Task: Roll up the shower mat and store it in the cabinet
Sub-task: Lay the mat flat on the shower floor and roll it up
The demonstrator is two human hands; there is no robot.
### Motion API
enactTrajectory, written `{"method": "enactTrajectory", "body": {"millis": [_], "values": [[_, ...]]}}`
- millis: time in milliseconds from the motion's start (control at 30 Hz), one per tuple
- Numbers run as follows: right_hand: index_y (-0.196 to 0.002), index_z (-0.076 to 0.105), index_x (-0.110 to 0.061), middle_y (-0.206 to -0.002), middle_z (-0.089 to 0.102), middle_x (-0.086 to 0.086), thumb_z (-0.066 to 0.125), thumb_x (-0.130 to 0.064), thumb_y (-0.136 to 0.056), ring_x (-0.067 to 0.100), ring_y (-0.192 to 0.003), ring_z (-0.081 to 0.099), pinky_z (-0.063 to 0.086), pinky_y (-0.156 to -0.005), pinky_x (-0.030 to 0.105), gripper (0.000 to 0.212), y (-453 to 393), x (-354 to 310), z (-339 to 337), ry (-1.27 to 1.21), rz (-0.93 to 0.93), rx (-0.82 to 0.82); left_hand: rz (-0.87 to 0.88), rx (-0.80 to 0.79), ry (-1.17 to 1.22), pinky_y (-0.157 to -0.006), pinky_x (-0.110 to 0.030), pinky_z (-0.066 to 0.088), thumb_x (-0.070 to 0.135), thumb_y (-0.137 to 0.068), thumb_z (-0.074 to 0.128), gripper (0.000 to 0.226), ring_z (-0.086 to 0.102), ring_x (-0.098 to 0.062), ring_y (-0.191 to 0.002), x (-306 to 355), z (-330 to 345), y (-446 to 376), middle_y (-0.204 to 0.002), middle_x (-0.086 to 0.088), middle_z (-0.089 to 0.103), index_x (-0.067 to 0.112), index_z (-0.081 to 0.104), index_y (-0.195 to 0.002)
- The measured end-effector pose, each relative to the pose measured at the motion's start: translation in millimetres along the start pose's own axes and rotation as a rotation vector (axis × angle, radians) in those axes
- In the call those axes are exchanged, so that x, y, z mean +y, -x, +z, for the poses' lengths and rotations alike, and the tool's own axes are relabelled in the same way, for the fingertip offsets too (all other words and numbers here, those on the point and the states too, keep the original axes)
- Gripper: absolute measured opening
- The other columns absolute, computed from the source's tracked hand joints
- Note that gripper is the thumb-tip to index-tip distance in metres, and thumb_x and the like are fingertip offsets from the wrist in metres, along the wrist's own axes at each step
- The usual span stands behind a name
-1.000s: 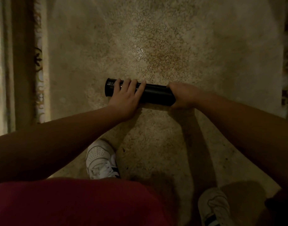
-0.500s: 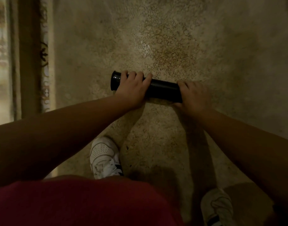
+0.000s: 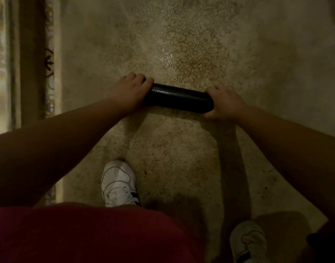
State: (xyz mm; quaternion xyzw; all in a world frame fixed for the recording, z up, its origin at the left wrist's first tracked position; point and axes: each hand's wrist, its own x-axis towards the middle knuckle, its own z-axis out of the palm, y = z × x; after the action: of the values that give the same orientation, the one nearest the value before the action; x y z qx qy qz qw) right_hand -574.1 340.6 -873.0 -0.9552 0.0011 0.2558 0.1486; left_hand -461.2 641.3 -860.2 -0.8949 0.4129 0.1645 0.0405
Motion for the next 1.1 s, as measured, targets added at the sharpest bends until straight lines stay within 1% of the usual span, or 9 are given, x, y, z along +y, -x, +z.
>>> {"method": "enactTrajectory", "body": {"millis": [100, 233, 367, 433, 533, 667, 767, 933, 1100], "values": [[-0.125, 0.047, -0.022, -0.116, 0.052, 0.008, 0.074, -0.062, -0.054, 0.029, -0.104, 0.048, 0.041, -0.083, 0.040, 0.086, -11.8, 2.8, -15.2, -0.040, 0.027, -0.121, 0.000, -0.041, 0.071, -0.075, -0.047, 0.048, 0.043, -0.074, 0.073, 0.065, 0.051, -0.038, -0.096, -1.4, -9.3, -11.2, -0.111, -0.018, 0.056, 0.010, 0.046, -0.123], [-0.127, 0.041, -0.023, -0.123, 0.045, 0.005, 0.077, -0.058, -0.059, 0.029, -0.114, 0.041, 0.035, -0.096, 0.044, 0.084, 15.5, 3.9, -2.2, -0.037, 0.003, 0.176, 0.024, -0.069, 0.158, -0.077, -0.042, 0.048, 0.046, -0.067, 0.077, 0.067, 0.053, -0.034, -0.095, -12.5, -6.6, -19.4, -0.106, -0.015, 0.058, 0.016, 0.047, -0.118], [-0.144, 0.026, -0.022, -0.138, 0.034, 0.011, 0.082, -0.044, -0.064, 0.033, -0.124, 0.033, 0.036, -0.101, 0.049, 0.100, 36.0, 4.6, 22.7, 0.005, 0.075, 0.233, -0.013, -0.137, 0.241, -0.081, -0.038, 0.045, 0.042, -0.063, 0.082, 0.085, 0.056, -0.034, -0.100, -16.1, -7.7, -28.1, -0.112, -0.017, 0.060, 0.016, 0.038, -0.131], [-0.142, 0.027, -0.026, -0.136, 0.033, 0.013, 0.083, -0.034, -0.065, 0.034, -0.122, 0.035, 0.040, -0.098, 0.049, 0.096, 26.3, 8.6, 17.4, 0.014, 0.076, 0.238, -0.070, -0.155, 0.345, -0.077, -0.035, 0.045, 0.038, -0.061, 0.085, 0.097, 0.058, -0.033, -0.099, -16.7, -8.8, -27.1, -0.111, -0.016, 0.061, 0.018, 0.028, -0.137], [-0.137, 0.034, -0.024, -0.125, 0.043, 0.013, 0.078, -0.026, -0.068, 0.032, -0.110, 0.045, 0.045, -0.087, 0.043, 0.082, 8.9, 17.4, 1.0, -0.014, 0.046, 0.200, -0.070, -0.126, 0.334, -0.082, -0.039, 0.046, 0.045, -0.063, 0.081, 0.078, 0.050, -0.029, -0.106, -14.7, -6.8, -19.3, -0.119, -0.012, 0.055, 0.018, 0.041, -0.125], [-0.104, 0.044, -0.024, -0.101, 0.050, 0.005, 0.079, -0.034, -0.065, 0.020, -0.086, 0.050, 0.039, -0.067, 0.032, 0.053, -6.7, 22.3, -16.5, -0.124, 0.063, 0.112, -0.110, 0.014, 0.340, -0.091, -0.046, 0.043, 0.045, -0.066, 0.081, 0.079, 0.047, -0.035, -0.108, -14.4, -1.5, -5.2, -0.123, -0.018, 0.049, 0.010, 0.046, -0.127], [-0.095, 0.041, -0.026, -0.095, 0.049, 0.000, 0.080, -0.037, -0.062, 0.017, -0.080, 0.050, 0.036, -0.061, 0.030, 0.051, -11.2, 24.3, -28.4, -0.192, 0.038, 0.053, -0.133, 0.026, 0.360, -0.089, -0.044, 0.043, 0.041, -0.065, 0.083, 0.082, 0.049, -0.034, -0.109, -15.4, -0.1, -5.2, -0.123, -0.018, 0.052, 0.008, 0.044, -0.129], [-0.098, 0.049, -0.019, -0.100, 0.053, 0.005, 0.084, -0.032, -0.060, 0.018, -0.083, 0.050, 0.038, -0.065, 0.030, 0.053, -11.0, 25.4, -32.5, -0.177, 0.049, 0.062, -0.088, -0.046, 0.319, -0.087, -0.045, 0.047, 0.040, -0.067, 0.081, 0.076, 0.049, -0.033, -0.108, -20.6, -1.3, -7.3, -0.121, -0.016, 0.051, 0.013, 0.044, -0.126], [-0.101, 0.051, -0.026, -0.103, 0.052, 0.000, 0.088, -0.028, -0.054, 0.017, -0.090, 0.052, 0.041, -0.060, 0.024, 0.060, -6.3, 24.7, -35.6, -0.338, 0.147, -0.012, -0.138, -0.154, 0.481, -0.077, -0.031, 0.043, 0.040, -0.062, 0.085, 0.069, 0.053, -0.019, -0.097, -34.9, -11.4, -11.5, -0.112, 0.000, 0.055, 0.025, 0.052, -0.121]]}}
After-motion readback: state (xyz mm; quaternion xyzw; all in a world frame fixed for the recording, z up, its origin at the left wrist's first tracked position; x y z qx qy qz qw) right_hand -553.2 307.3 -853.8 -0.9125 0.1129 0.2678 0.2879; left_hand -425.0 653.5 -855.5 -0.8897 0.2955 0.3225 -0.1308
